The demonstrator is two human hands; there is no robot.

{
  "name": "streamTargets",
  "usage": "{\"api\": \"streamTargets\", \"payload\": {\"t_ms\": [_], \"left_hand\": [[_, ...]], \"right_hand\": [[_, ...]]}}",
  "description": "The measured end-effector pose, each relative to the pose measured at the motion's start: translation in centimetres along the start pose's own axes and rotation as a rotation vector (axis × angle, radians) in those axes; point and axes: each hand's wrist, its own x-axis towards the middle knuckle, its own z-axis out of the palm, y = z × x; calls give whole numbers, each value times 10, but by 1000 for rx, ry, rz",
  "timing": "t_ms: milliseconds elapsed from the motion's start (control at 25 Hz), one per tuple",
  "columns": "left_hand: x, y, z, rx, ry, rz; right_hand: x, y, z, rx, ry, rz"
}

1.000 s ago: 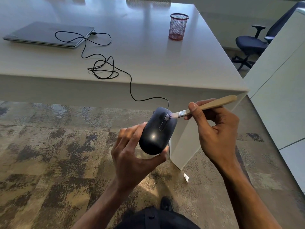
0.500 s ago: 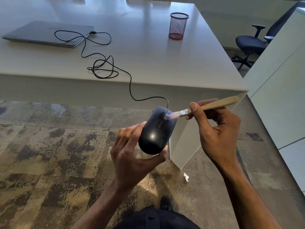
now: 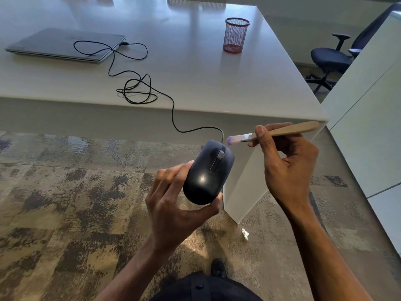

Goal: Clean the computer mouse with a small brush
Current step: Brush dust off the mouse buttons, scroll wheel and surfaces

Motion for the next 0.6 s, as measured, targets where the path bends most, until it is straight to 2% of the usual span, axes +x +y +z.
{"api": "streamTargets", "payload": {"t_ms": [120, 320, 480, 600], "left_hand": [[-1, -2, 1, 4, 5, 16], [-3, -5, 2, 19, 2, 44], [-2, -5, 3, 6, 5, 53], [-2, -4, 4, 6, 4, 60]], "right_hand": [[0, -1, -2, 123, -64, 19], [5, 3, -3, 16, -24, 26], [2, 2, -3, 179, -114, -1], [4, 4, 0, 73, -106, 57]]}}
